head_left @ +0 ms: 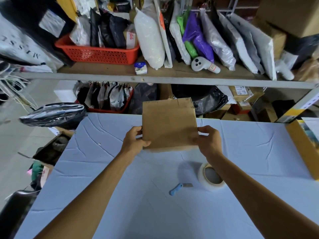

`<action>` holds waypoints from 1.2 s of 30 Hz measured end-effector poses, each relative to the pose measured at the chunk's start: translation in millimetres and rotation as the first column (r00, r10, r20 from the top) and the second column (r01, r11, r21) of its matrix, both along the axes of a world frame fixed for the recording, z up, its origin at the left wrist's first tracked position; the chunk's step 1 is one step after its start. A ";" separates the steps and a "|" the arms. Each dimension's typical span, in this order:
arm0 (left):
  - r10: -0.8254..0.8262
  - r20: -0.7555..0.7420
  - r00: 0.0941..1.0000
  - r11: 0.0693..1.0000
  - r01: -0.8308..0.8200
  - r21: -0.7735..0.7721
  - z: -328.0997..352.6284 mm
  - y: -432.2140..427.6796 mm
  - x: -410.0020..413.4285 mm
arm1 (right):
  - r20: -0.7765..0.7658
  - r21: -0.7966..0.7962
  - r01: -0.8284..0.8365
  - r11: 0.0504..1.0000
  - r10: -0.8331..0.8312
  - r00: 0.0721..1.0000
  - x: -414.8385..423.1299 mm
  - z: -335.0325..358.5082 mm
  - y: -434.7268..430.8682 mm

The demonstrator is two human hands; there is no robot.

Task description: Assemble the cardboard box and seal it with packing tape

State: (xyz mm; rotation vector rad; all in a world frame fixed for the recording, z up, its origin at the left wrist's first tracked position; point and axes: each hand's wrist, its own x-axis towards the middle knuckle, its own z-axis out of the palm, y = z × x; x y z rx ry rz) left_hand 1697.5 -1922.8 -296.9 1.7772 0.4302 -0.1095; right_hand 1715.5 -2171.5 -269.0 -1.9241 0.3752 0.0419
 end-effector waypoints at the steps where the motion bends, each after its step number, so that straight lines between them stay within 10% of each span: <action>1: 0.014 0.016 1.000 1.000 -0.014 0.010 -2.4 0.3 0.7 | 0.006 -0.002 0.010 1.000 -0.010 1.000 -0.4 -4.2 0.0; 36: -0.048 -0.074 0.996 0.999 0.049 0.005 -59.1 -2.4 -30.1 | -0.043 -0.023 -0.127 0.992 0.126 0.991 -15.3 -85.4 -15.5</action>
